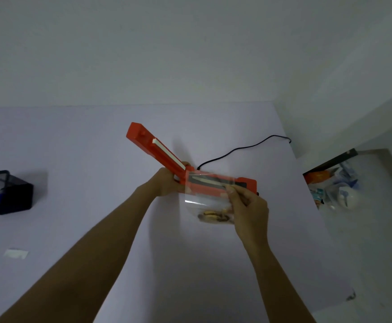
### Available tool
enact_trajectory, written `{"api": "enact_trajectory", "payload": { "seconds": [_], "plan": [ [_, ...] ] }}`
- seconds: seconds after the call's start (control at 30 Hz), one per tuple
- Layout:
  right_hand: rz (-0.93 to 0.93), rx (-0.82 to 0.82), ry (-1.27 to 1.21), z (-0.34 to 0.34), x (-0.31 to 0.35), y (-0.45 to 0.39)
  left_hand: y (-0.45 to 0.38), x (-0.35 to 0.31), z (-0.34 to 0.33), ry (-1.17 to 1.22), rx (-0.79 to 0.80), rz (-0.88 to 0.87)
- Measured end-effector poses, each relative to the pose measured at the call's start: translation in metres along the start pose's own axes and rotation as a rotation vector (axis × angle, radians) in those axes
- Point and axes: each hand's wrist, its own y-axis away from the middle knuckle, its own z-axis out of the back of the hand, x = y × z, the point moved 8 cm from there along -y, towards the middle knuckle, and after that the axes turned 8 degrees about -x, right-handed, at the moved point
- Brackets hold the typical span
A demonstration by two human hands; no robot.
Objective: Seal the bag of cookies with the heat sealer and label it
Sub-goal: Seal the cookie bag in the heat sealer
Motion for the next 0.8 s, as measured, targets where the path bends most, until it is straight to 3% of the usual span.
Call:
{"api": "enact_trajectory", "payload": {
  "seconds": [0.2,0.3,0.37,0.53,0.63,0.8],
  "plan": [
    [-0.058,0.055,-0.181,0.009,0.0,0.008,0.023,0.017,-0.005,-0.022,-0.073,0.171],
    [-0.1,0.119,-0.263,0.005,0.004,0.014,0.048,0.037,0.001,-0.146,-0.054,0.299],
    [-0.12,0.157,-0.298,0.0,0.009,0.018,0.062,0.033,0.001,-0.134,0.023,0.265],
    [-0.135,0.2,-0.337,-0.015,0.025,0.03,0.105,-0.021,0.003,0.158,0.171,0.124],
    [-0.146,0.235,-0.367,-0.033,0.036,0.04,0.128,-0.024,0.02,0.265,0.078,0.09],
    [-0.24,0.283,-0.415,-0.087,0.031,0.06,0.18,0.021,0.059,0.438,-0.128,0.197]
  ]
}}
